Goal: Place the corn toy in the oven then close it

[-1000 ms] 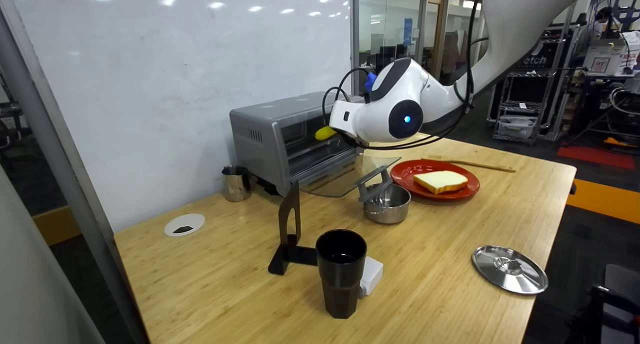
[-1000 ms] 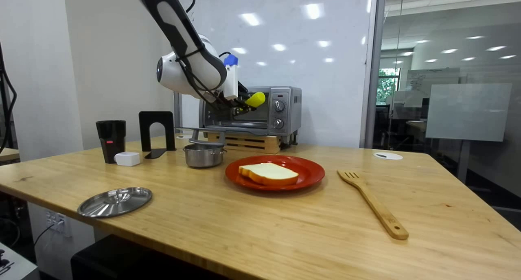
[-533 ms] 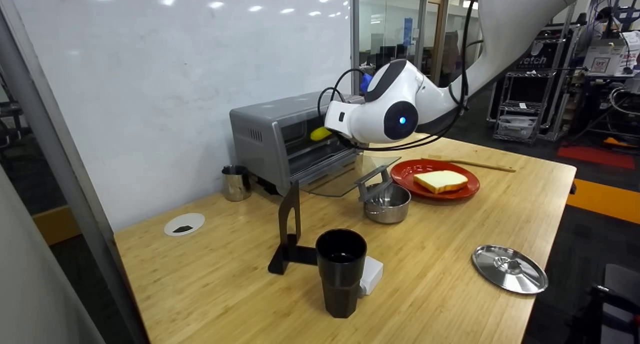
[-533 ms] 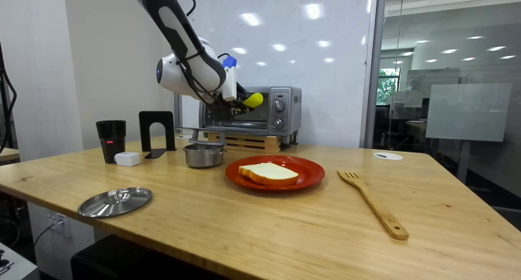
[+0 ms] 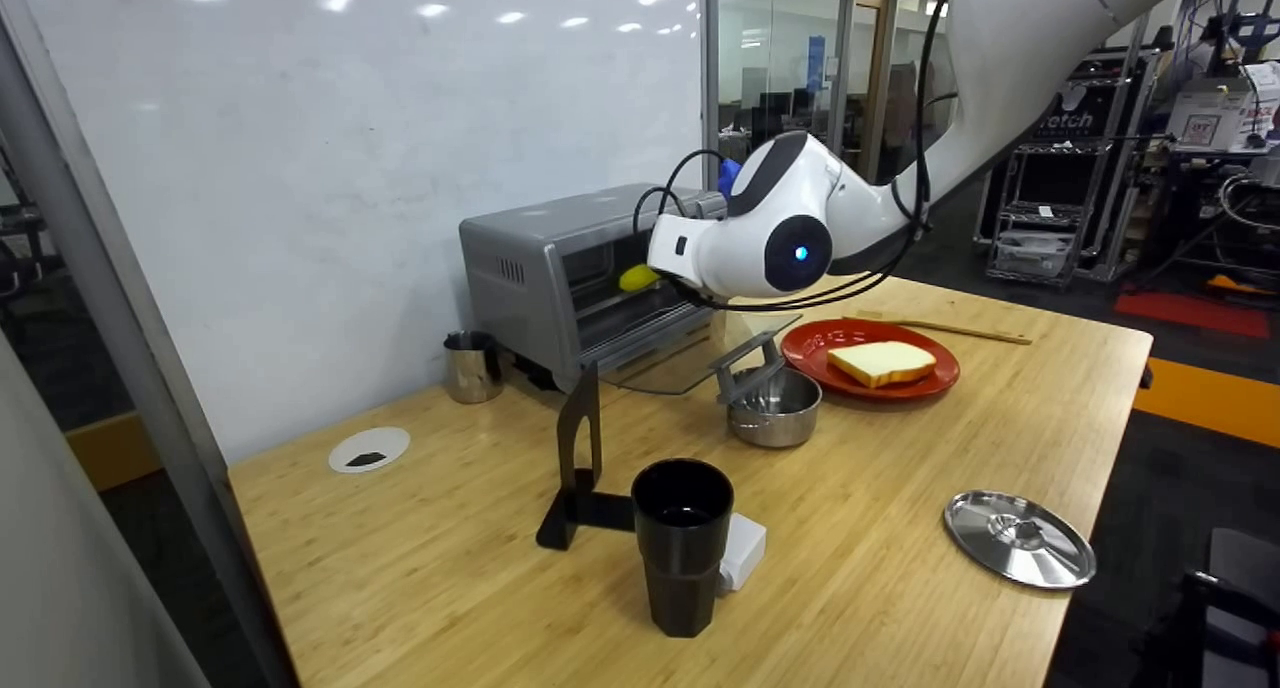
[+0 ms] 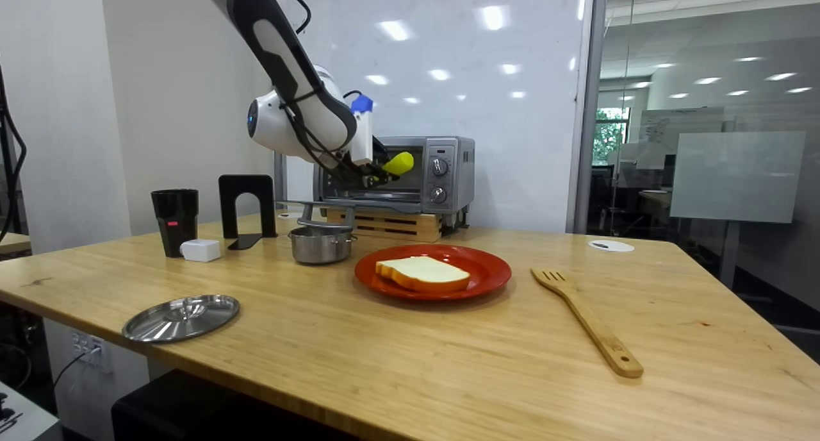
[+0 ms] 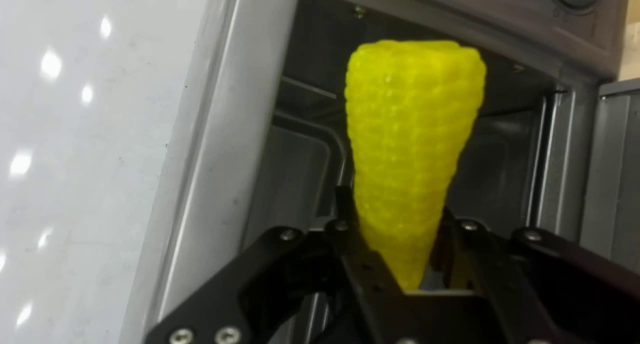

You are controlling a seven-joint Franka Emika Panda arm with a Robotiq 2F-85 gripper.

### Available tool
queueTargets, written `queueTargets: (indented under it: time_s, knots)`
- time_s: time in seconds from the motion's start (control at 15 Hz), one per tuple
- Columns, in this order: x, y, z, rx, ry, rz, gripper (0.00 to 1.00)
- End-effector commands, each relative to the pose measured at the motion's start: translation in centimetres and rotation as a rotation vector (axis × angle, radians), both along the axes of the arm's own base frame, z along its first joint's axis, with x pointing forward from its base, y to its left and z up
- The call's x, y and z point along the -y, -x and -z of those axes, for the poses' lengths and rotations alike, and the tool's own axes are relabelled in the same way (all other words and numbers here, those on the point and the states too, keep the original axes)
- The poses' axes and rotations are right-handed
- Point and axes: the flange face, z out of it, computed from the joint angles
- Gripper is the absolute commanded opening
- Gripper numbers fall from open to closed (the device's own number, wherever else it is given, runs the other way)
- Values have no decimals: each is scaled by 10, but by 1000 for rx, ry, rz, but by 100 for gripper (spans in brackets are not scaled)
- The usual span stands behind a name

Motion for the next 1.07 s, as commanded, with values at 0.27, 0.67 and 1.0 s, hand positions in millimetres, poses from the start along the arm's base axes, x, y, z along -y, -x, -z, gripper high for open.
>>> queueTargets:
  time_s: [0.27, 0.67, 1.0]
  knots:
    - [3, -6, 6, -5, 21, -47, 9]
    - [4, -9, 6, 4, 29, -60, 9]
    - [7, -9, 2, 10, 37, -71, 73]
